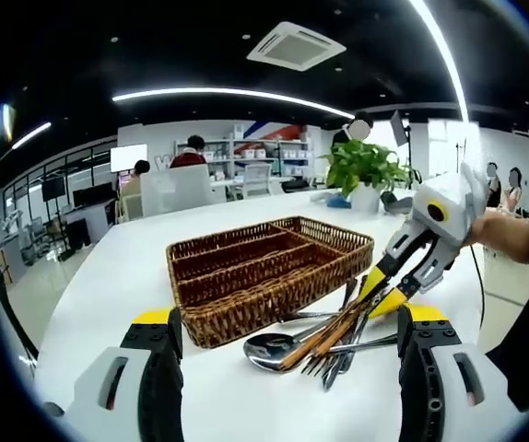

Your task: Arrange the knives, forks, and spoons in their matching storage slots by inserting each utensil handle-first until every utensil is classified and aligned in the correct compartment

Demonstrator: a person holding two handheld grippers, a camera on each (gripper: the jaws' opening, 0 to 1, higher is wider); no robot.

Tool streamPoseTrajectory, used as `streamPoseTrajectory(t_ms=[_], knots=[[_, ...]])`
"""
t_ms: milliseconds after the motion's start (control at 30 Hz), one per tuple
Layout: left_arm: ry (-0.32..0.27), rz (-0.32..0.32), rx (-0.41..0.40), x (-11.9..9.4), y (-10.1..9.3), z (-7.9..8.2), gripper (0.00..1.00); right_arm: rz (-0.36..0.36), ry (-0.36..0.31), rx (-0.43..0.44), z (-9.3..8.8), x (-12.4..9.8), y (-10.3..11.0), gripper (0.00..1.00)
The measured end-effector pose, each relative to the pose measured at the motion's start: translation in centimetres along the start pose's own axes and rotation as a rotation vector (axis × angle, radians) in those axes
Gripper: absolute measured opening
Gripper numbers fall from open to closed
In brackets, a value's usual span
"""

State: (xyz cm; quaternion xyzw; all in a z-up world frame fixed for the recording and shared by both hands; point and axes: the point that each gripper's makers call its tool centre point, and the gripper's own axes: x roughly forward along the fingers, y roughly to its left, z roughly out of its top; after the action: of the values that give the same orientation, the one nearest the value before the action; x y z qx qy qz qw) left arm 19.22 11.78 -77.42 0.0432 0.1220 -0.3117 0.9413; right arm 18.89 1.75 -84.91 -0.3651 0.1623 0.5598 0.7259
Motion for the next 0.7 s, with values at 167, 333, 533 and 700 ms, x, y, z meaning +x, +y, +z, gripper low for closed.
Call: streamPoseTrajectory(t_ms=[167, 333, 533, 700], knots=[[0.001, 0.004, -0.002, -0.2, 0.1, -0.2, 0.99, 0.005, 0.021, -0.036, -0.4, 0.5, -0.2, 0.08], [-0.001, 0.012, -0.005, -0.5, 0.3, -0.3, 0.99, 0.023, 0.031, -0.065, -0.5, 0.8, -0.2, 0.06], [0.000, 0.015, -0.006, -0.7, 0.4, -0.4, 0.99, 0.043, 0.035, -0.079, -0.8, 1.3, -0.4, 0.06], [0.003, 0.017, -0.005, -0.8, 0.5, -0.5, 0.99, 0.073, 0.036, -0.117, -1.0, 1.4, -0.3, 0.05]])
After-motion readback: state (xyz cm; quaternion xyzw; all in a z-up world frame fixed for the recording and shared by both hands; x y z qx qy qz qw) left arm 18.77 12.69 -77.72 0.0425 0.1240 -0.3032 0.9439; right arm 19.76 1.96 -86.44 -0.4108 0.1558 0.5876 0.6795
